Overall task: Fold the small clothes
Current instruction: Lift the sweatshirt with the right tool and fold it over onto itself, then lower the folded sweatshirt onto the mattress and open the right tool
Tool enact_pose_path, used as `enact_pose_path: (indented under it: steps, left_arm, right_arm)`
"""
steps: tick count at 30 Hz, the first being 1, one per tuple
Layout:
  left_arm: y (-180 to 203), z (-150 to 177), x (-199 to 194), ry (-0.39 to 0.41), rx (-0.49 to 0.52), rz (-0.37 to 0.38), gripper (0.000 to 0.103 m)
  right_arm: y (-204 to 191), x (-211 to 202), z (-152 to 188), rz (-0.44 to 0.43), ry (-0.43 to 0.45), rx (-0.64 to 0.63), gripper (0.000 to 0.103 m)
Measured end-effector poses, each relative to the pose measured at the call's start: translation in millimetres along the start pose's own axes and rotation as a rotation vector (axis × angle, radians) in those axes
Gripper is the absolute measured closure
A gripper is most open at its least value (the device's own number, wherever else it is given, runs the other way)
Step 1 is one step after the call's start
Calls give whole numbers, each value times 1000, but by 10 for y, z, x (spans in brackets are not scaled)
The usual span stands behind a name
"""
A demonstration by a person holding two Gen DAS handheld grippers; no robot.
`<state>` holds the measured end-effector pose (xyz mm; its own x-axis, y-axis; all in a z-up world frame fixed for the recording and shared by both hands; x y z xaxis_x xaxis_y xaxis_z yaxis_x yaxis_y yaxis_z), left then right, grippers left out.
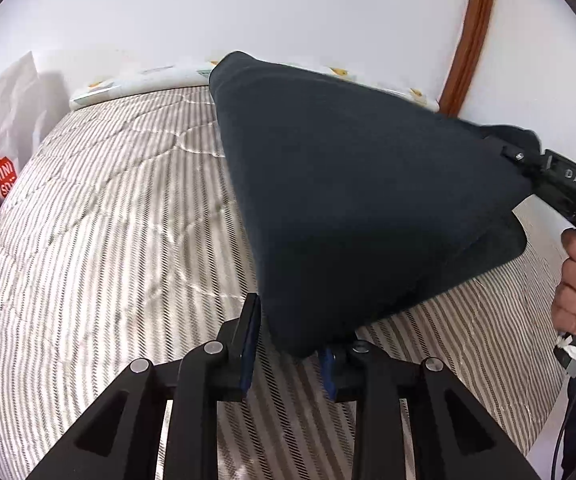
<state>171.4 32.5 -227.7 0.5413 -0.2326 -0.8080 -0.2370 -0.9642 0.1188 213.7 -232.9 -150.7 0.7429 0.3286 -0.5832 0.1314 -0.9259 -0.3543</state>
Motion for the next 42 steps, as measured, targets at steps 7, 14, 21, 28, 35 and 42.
enact_pose_path:
  steps: [7, 14, 21, 28, 35, 42]
  left_arm:
    - [137, 7, -4, -13, 72, -46, 74]
    - [127, 127, -124, -72, 63, -19, 72]
    - [143, 206, -491, -10, 64, 47, 58]
    - [50, -172, -734, 88, 11, 55, 45]
    - [-82, -400, -310, 44, 0, -38, 45]
    - [-104, -482, -250, 46, 17, -33, 45]
  right_arm:
    - [382, -111, 374, 99, -16, 67, 86]
    - [346, -234, 392, 146, -61, 10, 72]
    - [401, -254, 69, 170, -68, -32, 61]
    - [464, 282, 92, 177, -198, 5, 80]
    - [420, -175, -111, 135, -11, -10, 96]
    - [718, 2, 181, 195, -158, 39, 86]
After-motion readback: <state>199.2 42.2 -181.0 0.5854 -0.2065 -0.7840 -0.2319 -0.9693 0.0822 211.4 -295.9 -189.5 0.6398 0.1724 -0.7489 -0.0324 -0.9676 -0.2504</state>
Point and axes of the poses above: each gripper's, at about its wrist camera, not at the fingertips, and x roughly the way its jaws point, y to its right, z to its underside, the point moved 9 cm from there along x, roughly the way its jaws point, and after that the axes turned 4 degrees about -y, right-handed, at the moved point
